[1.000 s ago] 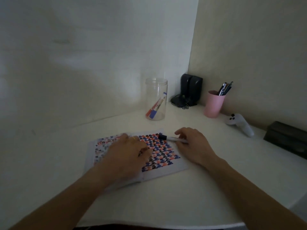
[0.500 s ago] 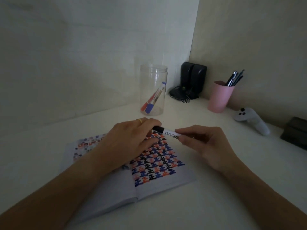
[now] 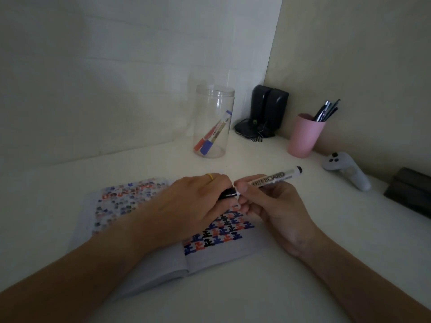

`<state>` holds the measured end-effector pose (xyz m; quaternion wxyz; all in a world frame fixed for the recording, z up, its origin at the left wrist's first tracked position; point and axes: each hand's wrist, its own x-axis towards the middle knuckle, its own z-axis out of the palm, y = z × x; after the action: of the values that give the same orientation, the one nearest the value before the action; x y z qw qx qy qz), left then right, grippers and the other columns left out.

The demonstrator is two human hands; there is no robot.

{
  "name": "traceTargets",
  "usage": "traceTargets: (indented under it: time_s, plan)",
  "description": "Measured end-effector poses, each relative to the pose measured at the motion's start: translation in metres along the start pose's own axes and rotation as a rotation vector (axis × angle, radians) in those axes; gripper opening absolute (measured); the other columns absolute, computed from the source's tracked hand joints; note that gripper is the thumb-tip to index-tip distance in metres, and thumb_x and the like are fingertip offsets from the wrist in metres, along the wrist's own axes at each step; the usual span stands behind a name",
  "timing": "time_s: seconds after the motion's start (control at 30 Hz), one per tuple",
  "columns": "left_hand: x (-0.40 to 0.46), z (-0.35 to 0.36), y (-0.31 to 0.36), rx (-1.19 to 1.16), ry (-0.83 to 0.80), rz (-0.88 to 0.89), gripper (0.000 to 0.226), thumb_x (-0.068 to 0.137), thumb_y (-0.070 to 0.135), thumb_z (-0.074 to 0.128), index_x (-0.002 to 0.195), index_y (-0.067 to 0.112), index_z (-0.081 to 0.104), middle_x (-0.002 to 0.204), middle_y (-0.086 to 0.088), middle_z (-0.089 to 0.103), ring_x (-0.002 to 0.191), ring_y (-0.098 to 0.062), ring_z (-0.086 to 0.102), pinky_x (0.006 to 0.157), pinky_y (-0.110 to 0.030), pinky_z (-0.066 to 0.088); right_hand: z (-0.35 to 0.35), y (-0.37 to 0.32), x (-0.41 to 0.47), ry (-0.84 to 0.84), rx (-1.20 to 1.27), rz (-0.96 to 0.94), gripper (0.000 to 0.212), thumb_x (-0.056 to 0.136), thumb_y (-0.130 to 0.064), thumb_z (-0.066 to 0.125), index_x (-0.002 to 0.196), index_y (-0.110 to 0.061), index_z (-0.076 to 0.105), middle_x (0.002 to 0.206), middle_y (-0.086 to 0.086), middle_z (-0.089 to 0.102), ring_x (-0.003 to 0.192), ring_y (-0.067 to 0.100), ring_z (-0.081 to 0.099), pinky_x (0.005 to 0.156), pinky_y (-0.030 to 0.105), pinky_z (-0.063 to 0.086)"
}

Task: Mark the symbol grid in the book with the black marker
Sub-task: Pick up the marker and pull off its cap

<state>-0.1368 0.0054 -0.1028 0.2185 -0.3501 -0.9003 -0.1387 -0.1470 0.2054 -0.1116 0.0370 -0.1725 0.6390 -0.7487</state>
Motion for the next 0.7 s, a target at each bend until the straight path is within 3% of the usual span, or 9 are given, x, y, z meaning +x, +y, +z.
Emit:
traceTargets:
  time_s: [0.13,0.2,0.27,0.33,0.37,0.43,0.5,0.53,0.7]
  plan:
    - [0.005,-0.002,0.011,-0.247,-0.089,-0.086,0.036,0.104,0.042,0.033,0.087,0.016,0.050,0.067,-0.001,0.055,0.057,-0.017,0.051,0.060,-0.037,0.043,0.000,0.001,0.000,0.004,0.041,0.034,0.023,0.086,-0.021,0.071,0.076,0.000,0.070,0.057,0.005,0.063,0.048,0.013,0.054,0.050,0.019,0.046]
    - [0.008,-0.004,0.018,-0.531,-0.217,-0.229,0.043,0.104,0.040,0.032,0.080,0.008,0.049,0.060,-0.001,0.047,0.048,-0.014,0.041,0.051,-0.031,0.038,0.002,0.000,-0.001,-0.007,0.079,0.055,0.023,0.088,-0.019,0.069,0.075,0.000,0.068,0.054,0.003,0.061,0.044,0.011,0.052,0.046,0.018,0.044]
    - [0.010,-0.008,0.018,-0.949,-0.351,-0.401,0.045,0.104,0.038,0.033,0.068,0.013,0.044,0.053,0.003,0.032,0.043,-0.013,0.026,0.042,-0.027,0.027,0.000,-0.002,-0.001,-0.006,0.128,0.071,0.021,0.087,-0.019,0.068,0.073,-0.004,0.070,0.052,0.002,0.059,0.045,0.010,0.050,0.045,0.018,0.042]
    - [0.008,-0.015,0.010,-1.204,-0.330,-0.509,0.045,0.101,0.041,0.035,0.061,0.022,0.044,0.050,0.007,0.028,0.040,-0.013,0.021,0.039,-0.024,0.023,-0.011,-0.005,0.003,0.091,0.172,0.085,0.019,0.084,-0.023,0.070,0.074,-0.008,0.074,0.054,-0.001,0.057,0.048,0.010,0.046,0.045,0.019,0.037]
    - [0.005,-0.018,0.003,-1.154,-0.257,-0.513,0.046,0.100,0.044,0.033,0.060,0.023,0.043,0.050,0.009,0.029,0.039,-0.011,0.023,0.040,-0.022,0.025,-0.019,-0.007,0.005,0.168,0.192,0.091,0.018,0.085,-0.024,0.071,0.075,-0.009,0.074,0.055,-0.001,0.055,0.048,0.011,0.044,0.044,0.019,0.036]
    - [-0.004,-0.022,-0.010,-0.683,-0.052,-0.406,0.046,0.099,0.054,0.025,0.065,0.028,0.041,0.051,0.012,0.038,0.040,-0.007,0.037,0.047,-0.016,0.031,-0.031,-0.008,0.008,0.273,0.182,0.081,0.020,0.089,-0.023,0.070,0.076,-0.008,0.075,0.056,0.000,0.054,0.047,0.012,0.043,0.041,0.019,0.036]
    - [-0.010,-0.023,-0.016,-0.150,0.002,-0.225,0.045,0.099,0.060,0.012,0.080,0.034,0.043,0.062,0.013,0.050,0.054,-0.003,0.052,0.055,-0.014,0.035,-0.031,-0.006,0.008,0.265,0.092,0.061,0.020,0.091,-0.021,0.069,0.078,-0.007,0.076,0.055,0.001,0.056,0.046,0.013,0.046,0.042,0.021,0.037]
    - [-0.010,-0.021,-0.018,-0.035,-0.007,-0.185,0.042,0.098,0.060,0.013,0.087,0.035,0.045,0.069,0.013,0.055,0.061,-0.002,0.055,0.059,-0.015,0.038,-0.028,-0.005,0.007,0.250,0.048,0.053,0.020,0.091,-0.021,0.069,0.079,-0.006,0.076,0.054,0.002,0.057,0.045,0.014,0.046,0.042,0.022,0.038]
    - [-0.011,-0.009,-0.019,0.017,-0.068,-0.079,0.037,0.097,0.059,0.034,0.112,0.034,0.057,0.099,0.014,0.062,0.080,-0.005,0.058,0.072,-0.028,0.050,-0.021,-0.012,-0.001,0.167,-0.027,0.043,0.010,0.090,-0.004,0.067,0.087,-0.004,0.077,0.056,0.008,0.060,0.046,0.017,0.051,0.043,0.024,0.043]
